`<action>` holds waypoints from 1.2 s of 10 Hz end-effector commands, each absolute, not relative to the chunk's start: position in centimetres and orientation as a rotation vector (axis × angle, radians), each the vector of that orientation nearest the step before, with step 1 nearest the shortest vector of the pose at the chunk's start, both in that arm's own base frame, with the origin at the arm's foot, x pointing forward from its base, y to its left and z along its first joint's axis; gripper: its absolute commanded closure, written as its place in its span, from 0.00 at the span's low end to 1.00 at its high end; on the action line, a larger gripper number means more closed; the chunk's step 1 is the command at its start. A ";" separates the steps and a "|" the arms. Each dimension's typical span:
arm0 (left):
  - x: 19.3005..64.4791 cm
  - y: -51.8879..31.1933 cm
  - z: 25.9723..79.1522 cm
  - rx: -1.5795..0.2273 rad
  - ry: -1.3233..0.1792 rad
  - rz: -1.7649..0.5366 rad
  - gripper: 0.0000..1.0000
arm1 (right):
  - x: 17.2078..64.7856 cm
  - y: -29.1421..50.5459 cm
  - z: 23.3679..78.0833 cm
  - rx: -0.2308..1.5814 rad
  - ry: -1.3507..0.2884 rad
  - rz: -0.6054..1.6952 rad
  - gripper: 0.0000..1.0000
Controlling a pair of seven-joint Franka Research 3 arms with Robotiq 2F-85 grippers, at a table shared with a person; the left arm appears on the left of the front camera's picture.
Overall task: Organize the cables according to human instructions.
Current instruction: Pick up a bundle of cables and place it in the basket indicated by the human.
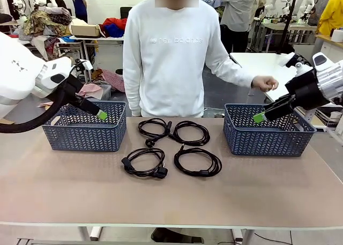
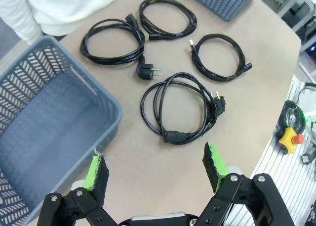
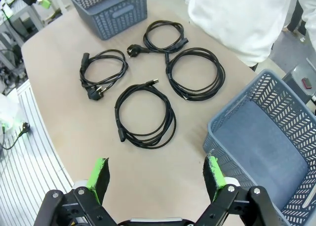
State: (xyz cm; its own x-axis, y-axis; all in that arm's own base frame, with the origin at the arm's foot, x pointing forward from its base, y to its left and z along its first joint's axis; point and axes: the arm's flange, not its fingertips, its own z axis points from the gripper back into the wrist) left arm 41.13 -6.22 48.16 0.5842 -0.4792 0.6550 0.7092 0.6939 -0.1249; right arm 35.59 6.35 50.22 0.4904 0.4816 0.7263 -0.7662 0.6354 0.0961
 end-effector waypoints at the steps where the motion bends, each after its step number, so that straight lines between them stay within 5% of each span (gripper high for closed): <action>1: 41.3 -5.9 47.8 -0.421 -0.646 -0.731 0.00 | 35.7 6.3 50.1 0.451 -0.725 0.795 0.00; 12: 41.3 -5.9 47.8 -0.421 -0.646 -0.731 0.00 | 35.7 7.6 50.4 0.422 -0.688 0.807 0.00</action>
